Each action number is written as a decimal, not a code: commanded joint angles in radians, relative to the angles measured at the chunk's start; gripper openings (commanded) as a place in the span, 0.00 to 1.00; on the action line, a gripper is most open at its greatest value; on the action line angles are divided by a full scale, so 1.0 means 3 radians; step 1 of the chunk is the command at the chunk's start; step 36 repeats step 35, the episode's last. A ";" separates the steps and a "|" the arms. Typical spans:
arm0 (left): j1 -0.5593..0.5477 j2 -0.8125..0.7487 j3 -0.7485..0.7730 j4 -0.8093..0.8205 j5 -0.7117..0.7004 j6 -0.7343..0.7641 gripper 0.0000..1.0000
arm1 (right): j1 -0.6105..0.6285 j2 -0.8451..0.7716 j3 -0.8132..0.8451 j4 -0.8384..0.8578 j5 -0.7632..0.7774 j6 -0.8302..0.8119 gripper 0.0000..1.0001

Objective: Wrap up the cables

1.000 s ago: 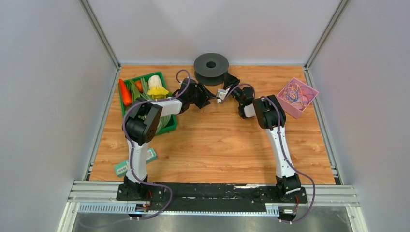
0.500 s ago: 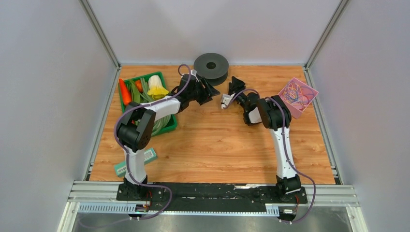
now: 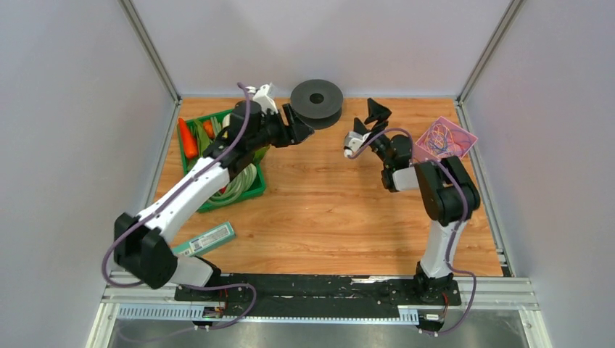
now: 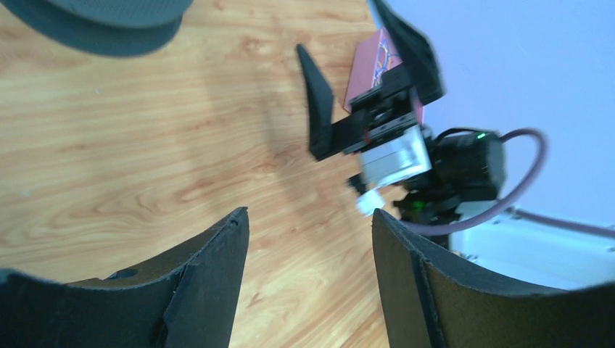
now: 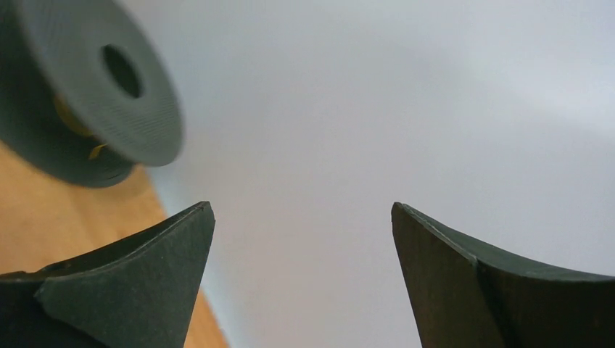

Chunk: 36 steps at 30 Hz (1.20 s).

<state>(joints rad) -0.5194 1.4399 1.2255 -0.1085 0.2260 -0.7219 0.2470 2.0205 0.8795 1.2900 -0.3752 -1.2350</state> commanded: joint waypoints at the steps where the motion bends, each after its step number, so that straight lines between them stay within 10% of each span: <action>1: 0.0008 -0.0539 0.0026 -0.0711 0.0080 0.0892 0.71 | 0.0005 -0.0970 -0.0170 -0.0269 0.0176 0.0337 1.00; 10: 0.0606 -0.0526 0.1282 -0.2570 0.0688 0.1980 0.72 | 0.0015 -0.2843 0.0437 -0.3810 0.0381 0.1375 1.00; 18: 0.0734 -0.0326 0.1606 -0.3575 0.0183 0.2652 0.74 | -0.0158 -0.3043 0.1266 -0.6241 0.0566 0.2750 1.00; 27: 0.0734 -0.0642 0.0354 -0.3044 -0.0364 0.2351 0.74 | -0.0567 -0.3166 0.0710 -0.6749 0.0443 0.3503 1.00; 36: 0.0739 -0.0826 0.0246 -0.3044 -0.0539 0.2381 0.74 | -0.0573 -0.3371 0.0586 -0.6555 0.0478 0.3600 1.00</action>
